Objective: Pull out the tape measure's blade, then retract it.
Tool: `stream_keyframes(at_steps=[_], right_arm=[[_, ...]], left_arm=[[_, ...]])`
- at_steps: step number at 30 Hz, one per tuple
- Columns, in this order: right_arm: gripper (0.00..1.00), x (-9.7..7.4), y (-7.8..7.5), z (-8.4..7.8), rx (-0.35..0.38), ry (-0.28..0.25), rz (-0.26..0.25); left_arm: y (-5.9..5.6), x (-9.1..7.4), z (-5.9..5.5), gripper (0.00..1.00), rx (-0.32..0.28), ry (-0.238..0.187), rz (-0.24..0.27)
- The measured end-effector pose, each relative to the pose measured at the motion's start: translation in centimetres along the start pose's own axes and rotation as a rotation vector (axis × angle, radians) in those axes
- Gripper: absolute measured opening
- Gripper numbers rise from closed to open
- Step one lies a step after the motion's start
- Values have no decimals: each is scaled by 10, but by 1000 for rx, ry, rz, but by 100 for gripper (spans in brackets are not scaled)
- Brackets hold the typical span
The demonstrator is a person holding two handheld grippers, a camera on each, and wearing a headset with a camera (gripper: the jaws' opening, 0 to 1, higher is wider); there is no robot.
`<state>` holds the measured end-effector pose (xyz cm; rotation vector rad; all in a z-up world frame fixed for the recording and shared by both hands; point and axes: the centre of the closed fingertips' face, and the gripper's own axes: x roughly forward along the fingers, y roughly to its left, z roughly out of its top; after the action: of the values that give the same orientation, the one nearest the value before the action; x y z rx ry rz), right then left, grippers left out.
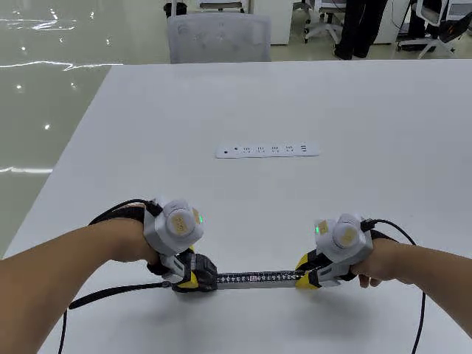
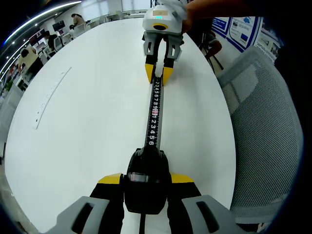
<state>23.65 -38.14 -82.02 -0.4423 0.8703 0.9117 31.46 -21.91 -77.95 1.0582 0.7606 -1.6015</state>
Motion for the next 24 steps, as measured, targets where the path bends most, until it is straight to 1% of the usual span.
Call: stream_keyframes(at_steps=[11,24], right_arm=[[14,-7,-1,-9,11,3,-8],[13,-12,-3,-15,22,8,-18]], left_arm=[[-1,0,0,30,2,1,0],[0,0,0,30,-2,0,0]])
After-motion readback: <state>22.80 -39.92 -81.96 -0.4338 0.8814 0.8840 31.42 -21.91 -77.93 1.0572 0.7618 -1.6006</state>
